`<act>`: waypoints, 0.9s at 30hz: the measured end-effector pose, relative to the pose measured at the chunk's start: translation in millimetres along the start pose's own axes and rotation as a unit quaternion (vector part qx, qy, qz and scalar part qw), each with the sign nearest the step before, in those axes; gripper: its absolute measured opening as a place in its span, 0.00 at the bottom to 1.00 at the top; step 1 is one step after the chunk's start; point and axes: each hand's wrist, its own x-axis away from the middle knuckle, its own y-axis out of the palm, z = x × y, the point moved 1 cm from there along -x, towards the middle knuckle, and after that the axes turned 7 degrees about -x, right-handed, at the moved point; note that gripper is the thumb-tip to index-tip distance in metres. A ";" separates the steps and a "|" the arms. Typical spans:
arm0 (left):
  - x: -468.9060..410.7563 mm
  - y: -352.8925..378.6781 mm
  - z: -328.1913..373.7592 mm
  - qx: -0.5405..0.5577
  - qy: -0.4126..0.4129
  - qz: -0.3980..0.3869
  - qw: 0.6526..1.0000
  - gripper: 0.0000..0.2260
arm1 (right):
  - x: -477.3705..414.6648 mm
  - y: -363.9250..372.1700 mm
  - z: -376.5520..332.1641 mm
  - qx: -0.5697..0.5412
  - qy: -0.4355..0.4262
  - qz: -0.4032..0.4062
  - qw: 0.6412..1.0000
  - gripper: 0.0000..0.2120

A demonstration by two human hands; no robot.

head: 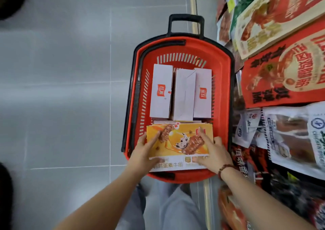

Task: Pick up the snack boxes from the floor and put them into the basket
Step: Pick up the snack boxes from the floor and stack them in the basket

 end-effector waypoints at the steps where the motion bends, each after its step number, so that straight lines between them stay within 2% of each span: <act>1: 0.6 0.4 -1.6 -0.003 0.003 -0.001 1.000 0.42 | -0.6 -0.3 1.6 0.000 -0.001 -0.003 1.000 0.51; 6: -3.1 -5.9 4.1 -0.038 0.000 -0.032 0.999 0.44 | 6.9 -2.6 -6.8 0.008 0.011 -0.002 1.000 0.50; 9: 0.5 -21.0 12.6 -0.073 0.009 -0.008 0.997 0.44 | 24.5 -10.4 -16.1 0.005 0.017 0.043 0.999 0.46; 11: 7.6 -37.3 21.2 -0.080 0.038 0.018 0.996 0.41 | 42.7 -14.0 -23.3 -0.059 0.003 0.083 0.995 0.44; 14: 25.8 -66.1 41.6 -0.099 0.148 0.010 0.984 0.39 | 82.1 -19.3 -36.3 -0.183 -0.042 0.175 0.967 0.39; 17: 50.1 -109.1 63.3 -0.128 0.268 -0.011 0.955 0.39 | 129.6 -23.3 -63.0 -0.227 -0.073 0.281 0.930 0.35; 21: 94.2 -156.1 90.2 -0.181 0.413 -0.007 0.892 0.38 | 198.5 -17.2 -95.4 -0.278 -0.073 0.397 0.872 0.34; 24: 134.9 -175.9 105.4 -0.191 0.491 -0.003 0.850 0.38 | 252.3 -6.3 -117.5 -0.310 -0.071 0.476 0.820 0.33; 27: 171.2 -181.8 120.8 -0.197 0.548 -0.003 0.813 0.36 | 302.5 7.6 -130.3 -0.323 -0.066 0.520 0.788 0.32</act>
